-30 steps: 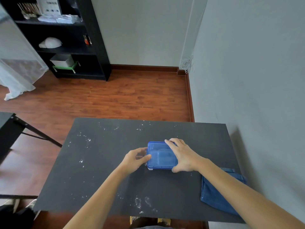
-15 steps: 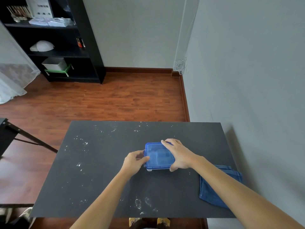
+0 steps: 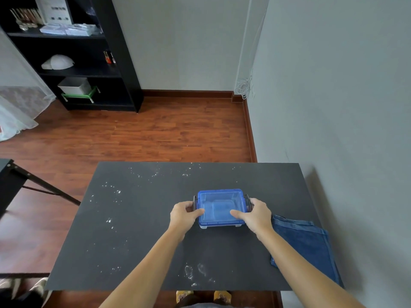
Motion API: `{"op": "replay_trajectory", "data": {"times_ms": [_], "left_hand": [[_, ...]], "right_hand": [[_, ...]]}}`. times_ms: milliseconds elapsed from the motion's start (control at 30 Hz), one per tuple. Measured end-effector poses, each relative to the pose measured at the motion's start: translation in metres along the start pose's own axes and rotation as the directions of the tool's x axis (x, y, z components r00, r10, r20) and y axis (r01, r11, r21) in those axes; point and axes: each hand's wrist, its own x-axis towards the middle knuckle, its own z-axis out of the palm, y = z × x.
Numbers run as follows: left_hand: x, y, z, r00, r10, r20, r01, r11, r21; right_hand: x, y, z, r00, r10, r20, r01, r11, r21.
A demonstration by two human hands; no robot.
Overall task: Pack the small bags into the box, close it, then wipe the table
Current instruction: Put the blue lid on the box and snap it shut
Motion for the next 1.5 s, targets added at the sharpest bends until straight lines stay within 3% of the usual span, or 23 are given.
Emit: {"op": "replay_trajectory", "data": {"times_ms": [167,367,533,800,1067,1500], "left_hand": [[-0.014,0.004,0.014,0.985,0.122,-0.119,-0.099,0.977,0.187],[-0.023,0.003,0.032,0.951,0.214,-0.225,-0.122,0.924,0.362],[-0.019,0.004,0.030,0.962,0.153,-0.227,-0.075,0.945,0.319],[-0.007,0.047,0.064,0.967,0.248,-0.060,-0.230,0.948,0.222],[0.028,0.118,0.162,0.970,0.197,0.140,-0.218,0.962,0.162],[0.080,0.150,0.235,0.949,0.194,0.249,-0.237,0.959,0.154]], "right_hand": [[-0.021,-0.002,0.015,0.984,-0.145,-0.106,0.136,0.987,-0.091],[-0.030,-0.002,0.022,0.982,-0.159,-0.099,0.145,0.980,-0.132],[-0.029,-0.002,0.021,0.982,-0.167,-0.091,0.158,0.983,-0.099],[-0.002,0.003,-0.040,0.966,-0.193,-0.174,0.194,0.981,-0.013],[0.076,0.022,-0.137,0.952,-0.126,-0.279,0.108,0.991,-0.079],[0.162,0.032,-0.190,0.971,-0.110,-0.213,0.087,0.990,-0.112]]}}
